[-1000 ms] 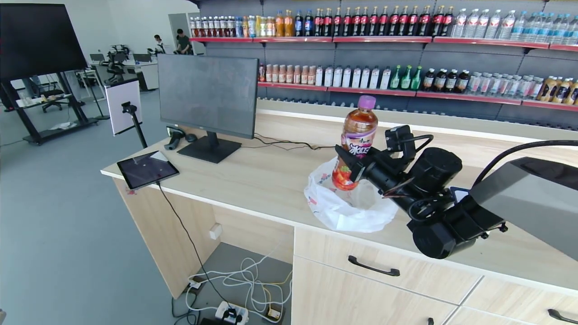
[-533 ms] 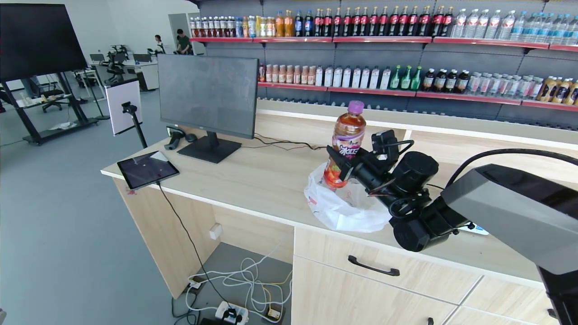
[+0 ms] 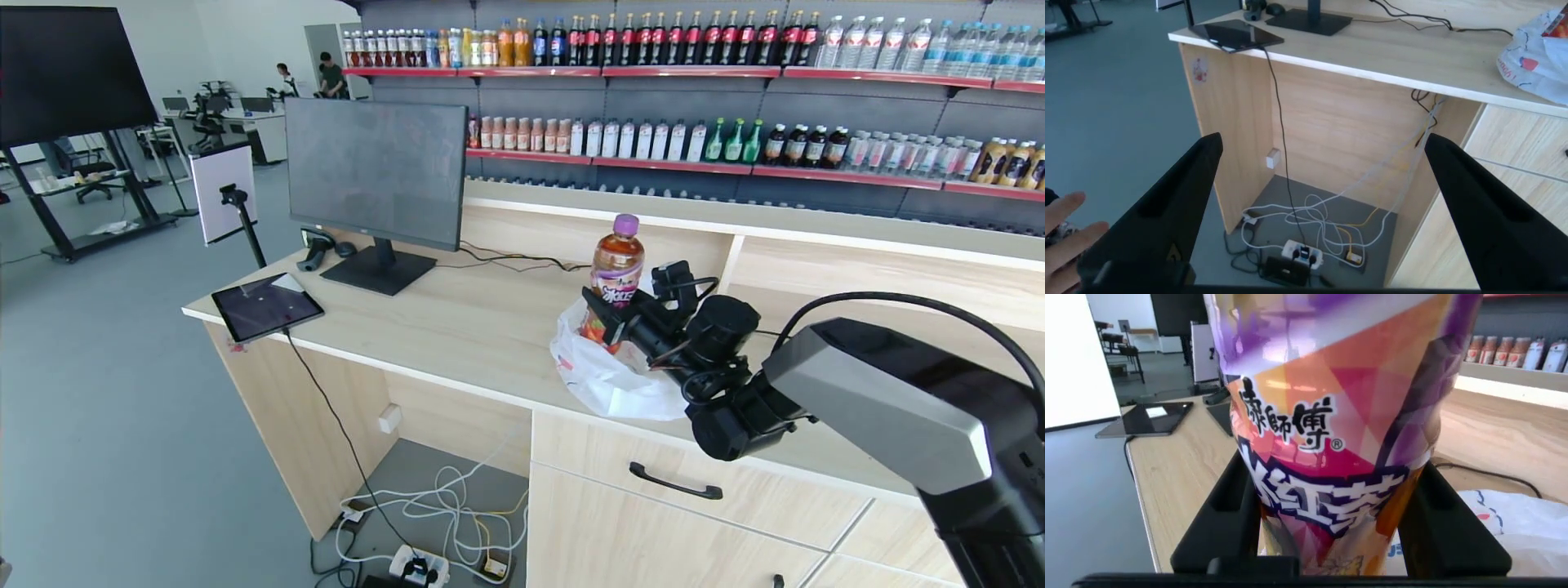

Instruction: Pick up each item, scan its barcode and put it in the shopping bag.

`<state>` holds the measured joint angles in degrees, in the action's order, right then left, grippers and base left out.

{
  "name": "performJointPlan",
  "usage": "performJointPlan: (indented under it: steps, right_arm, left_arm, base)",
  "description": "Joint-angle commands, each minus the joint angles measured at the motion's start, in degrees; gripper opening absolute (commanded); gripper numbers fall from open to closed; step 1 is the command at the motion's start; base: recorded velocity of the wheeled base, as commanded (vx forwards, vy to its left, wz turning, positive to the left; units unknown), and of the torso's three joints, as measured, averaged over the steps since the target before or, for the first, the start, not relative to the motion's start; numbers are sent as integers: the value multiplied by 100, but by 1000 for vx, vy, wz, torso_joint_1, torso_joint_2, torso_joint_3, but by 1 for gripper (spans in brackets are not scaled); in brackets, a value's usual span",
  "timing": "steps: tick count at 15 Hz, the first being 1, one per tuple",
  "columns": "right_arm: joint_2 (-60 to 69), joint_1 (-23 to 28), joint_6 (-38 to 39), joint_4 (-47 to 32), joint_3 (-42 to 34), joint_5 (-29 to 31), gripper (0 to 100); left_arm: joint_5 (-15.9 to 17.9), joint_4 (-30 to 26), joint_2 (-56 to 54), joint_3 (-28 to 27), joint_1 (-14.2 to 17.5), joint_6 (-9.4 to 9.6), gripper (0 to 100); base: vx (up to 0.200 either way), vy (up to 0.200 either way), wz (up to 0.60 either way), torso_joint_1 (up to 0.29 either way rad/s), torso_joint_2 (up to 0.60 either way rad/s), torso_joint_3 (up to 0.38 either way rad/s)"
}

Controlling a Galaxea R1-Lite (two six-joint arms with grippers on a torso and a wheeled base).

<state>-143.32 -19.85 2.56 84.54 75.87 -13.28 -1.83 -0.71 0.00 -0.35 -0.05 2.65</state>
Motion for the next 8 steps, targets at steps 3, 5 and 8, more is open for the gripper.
performJointPlan:
  steps: [3,5,8]
  right_arm:
    - [-380,86,-1,-324,542,0,0]
    - [-495,121,-10,-333,586,9,0]
    - [-635,139,-36,-192,551,27,0]
  left_arm:
    - [-2,0,0,0,5,-1,100]
    - [-2,0,0,0,-4,-1,100]
    - [-2,0,0,0,5,-1,100]
  base:
    - [0,0,0,0,0,0]
    - [0,0,0,0,0,0]
    - [0,0,0,0,0,0]
